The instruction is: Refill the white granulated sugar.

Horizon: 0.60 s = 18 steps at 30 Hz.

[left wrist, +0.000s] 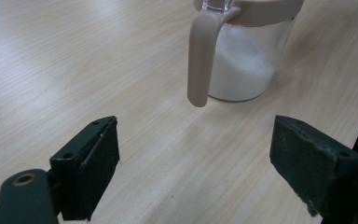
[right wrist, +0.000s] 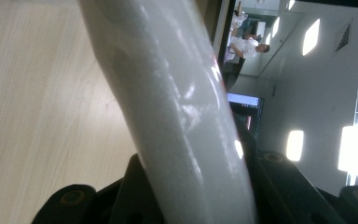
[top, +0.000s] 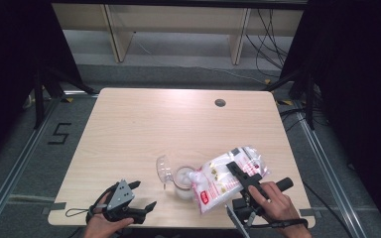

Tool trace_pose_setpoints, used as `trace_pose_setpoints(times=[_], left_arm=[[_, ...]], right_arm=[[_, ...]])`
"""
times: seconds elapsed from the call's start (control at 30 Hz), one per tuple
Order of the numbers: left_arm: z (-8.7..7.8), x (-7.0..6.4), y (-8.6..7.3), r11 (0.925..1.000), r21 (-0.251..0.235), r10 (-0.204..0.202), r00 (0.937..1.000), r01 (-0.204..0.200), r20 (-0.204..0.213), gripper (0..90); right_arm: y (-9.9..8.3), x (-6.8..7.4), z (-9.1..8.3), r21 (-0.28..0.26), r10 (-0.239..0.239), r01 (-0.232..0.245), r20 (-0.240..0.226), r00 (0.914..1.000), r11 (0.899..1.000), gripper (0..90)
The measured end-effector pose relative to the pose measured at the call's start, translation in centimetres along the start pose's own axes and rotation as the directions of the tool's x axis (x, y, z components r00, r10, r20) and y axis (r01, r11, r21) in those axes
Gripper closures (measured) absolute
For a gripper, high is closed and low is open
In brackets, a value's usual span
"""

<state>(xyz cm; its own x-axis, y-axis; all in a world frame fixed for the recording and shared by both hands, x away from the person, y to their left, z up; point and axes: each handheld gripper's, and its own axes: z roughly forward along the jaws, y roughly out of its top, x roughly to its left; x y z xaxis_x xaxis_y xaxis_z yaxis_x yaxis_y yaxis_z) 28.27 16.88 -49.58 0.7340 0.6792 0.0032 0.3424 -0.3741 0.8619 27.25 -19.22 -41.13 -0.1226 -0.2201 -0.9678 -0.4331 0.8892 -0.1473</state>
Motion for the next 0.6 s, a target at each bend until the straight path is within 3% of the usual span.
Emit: trace_pose_setpoints(times=[0.07,0.1,0.13,0.2,0.27,0.3,0.33,0.37,0.47,0.53,0.57,0.6], left_arm=[[-0.02,0.14,0.02,0.9999,-0.002,0.017,0.9999,-0.017,0.001,15.5],[-0.03,0.25,0.05,0.9994,-0.005,0.033,0.9994,-0.033,0.003,15.4],[-0.03,0.24,0.05,0.9996,-0.007,0.029,0.9996,-0.029,0.003,15.5],[-0.02,0.26,0.06,0.9995,-0.007,0.03,0.9996,-0.03,0.003,15.4],[-0.02,0.23,0.07,0.9995,0.001,0.03,0.9995,-0.03,0.0,15.5],[0.0,0.13,0.04,0.9998,0.001,0.019,0.9998,-0.019,0.001,15.4],[0.02,-0.02,0.02,1.0,-0.001,-0.001,1.0,0.001,0.0,15.5],[0.02,-0.02,0.02,1.0,-0.001,0.0,1.0,0.0,0.0,15.5],[-0.01,0.11,0.02,0.9999,-0.003,0.012,0.9999,-0.012,0.001,15.5],[-0.04,0.25,0.05,0.9996,-0.009,0.028,0.9996,-0.028,0.003,15.4],[-0.02,0.27,0.05,0.9996,-0.011,0.026,0.9996,-0.026,0.003,15.5],[-0.01,0.24,0.02,0.9998,-0.008,0.019,0.9998,-0.019,0.002,15.4]], right_arm=[[-0.05,0.12,-0.01,0.018,0.039,-0.039,-0.009,0.9992,0.999,72.8],[-0.16,-0.24,0.04,0.007,-0.001,0.001,0.007,1.0,1.0,72.8],[-0.26,-0.14,-0.08,0.025,0.022,-0.022,0.0,0.9998,0.999,72.8],[-0.52,-0.26,-0.23,0.019,0.006,-0.006,0.006,1.0,1.0,72.8],[-0.49,0.05,-0.42,0.034,0.028,-0.028,-0.004,0.9996,0.999,72.8],[-0.41,-0.09,-0.35,0.017,0.006,-0.006,0.003,1.0,1.0,72.8],[-0.3,-0.01,-0.35,0.027,0.017,-0.016,-0.008,0.9998,1.0,72.8],[-0.16,0.15,-0.2,0.02,0.038,-0.038,-0.011,0.9992,0.999,72.8],[-0.11,-0.19,0.18,0.003,0.009,-0.009,0.001,1.0,1.0,72.8],[-0.27,0.01,0.06,0.031,0.037,-0.036,-0.014,0.9992,0.999,72.8],[-0.29,-0.09,0.06,0.015,0.016,-0.016,-0.004,0.9999,1.0,72.8],[-0.32,0.08,-0.05,0.022,0.028,-0.028,-0.011,0.9995,0.999,72.8]])
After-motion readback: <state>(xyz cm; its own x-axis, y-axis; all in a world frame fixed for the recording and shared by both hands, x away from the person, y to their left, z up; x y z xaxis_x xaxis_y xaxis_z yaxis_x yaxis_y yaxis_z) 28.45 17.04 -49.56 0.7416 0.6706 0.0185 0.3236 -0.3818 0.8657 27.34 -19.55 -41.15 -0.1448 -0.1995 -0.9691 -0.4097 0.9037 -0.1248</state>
